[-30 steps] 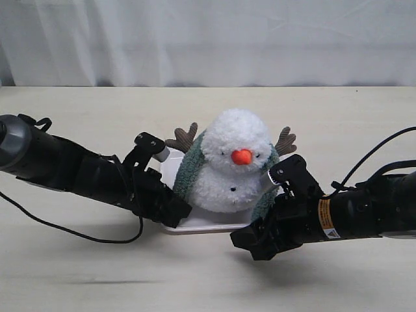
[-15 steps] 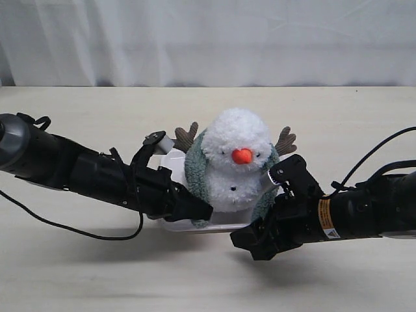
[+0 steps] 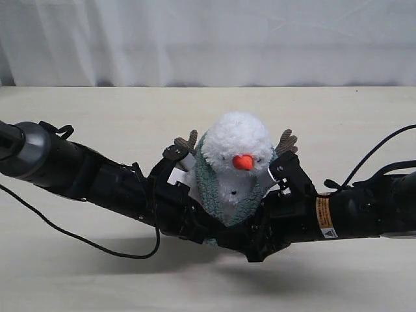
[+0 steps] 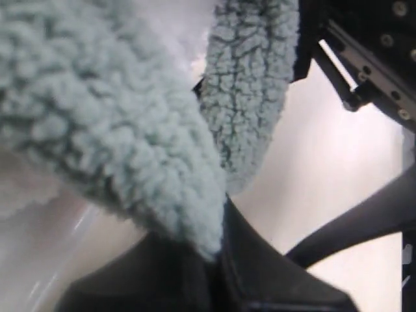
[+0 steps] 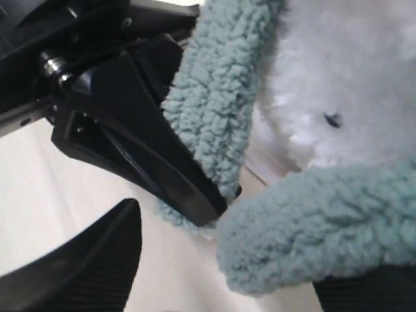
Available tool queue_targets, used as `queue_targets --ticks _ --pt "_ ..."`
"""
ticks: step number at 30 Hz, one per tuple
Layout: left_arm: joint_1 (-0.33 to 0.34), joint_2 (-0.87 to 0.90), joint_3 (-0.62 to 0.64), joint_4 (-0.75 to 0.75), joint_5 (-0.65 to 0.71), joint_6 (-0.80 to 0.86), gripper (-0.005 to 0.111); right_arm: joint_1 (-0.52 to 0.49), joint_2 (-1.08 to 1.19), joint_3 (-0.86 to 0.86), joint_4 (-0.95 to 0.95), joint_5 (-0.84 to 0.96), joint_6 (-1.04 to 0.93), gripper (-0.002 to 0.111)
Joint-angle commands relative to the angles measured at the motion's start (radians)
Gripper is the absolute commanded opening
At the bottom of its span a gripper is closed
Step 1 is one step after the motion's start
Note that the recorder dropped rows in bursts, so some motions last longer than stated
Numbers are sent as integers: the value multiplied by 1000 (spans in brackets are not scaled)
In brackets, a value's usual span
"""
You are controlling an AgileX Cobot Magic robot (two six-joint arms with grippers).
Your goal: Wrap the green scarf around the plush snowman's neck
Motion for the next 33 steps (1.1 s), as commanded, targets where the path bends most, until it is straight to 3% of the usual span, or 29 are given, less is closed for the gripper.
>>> queue_targets --ticks 1,10,16,22,29,33 --pt "-10 0 -4 1 68 8 0 -1 1 -3 13 -21 -30 65" --pt "-10 0 -4 203 70 8 0 -1 1 -5 105 -71 -58 65" --pt "-10 0 -4 128 120 37 0 -1 16 -5 108 -143 -57 65" --pt "-10 0 -4 13 171 98 0 -1 27 -5 162 -25 -87 65" --pt "-10 0 -4 33 221 161 0 -1 28 -5 148 -153 -83 65" --pt "-10 0 -4 16 221 168 4 -1 28 -5 146 -128 -72 64"
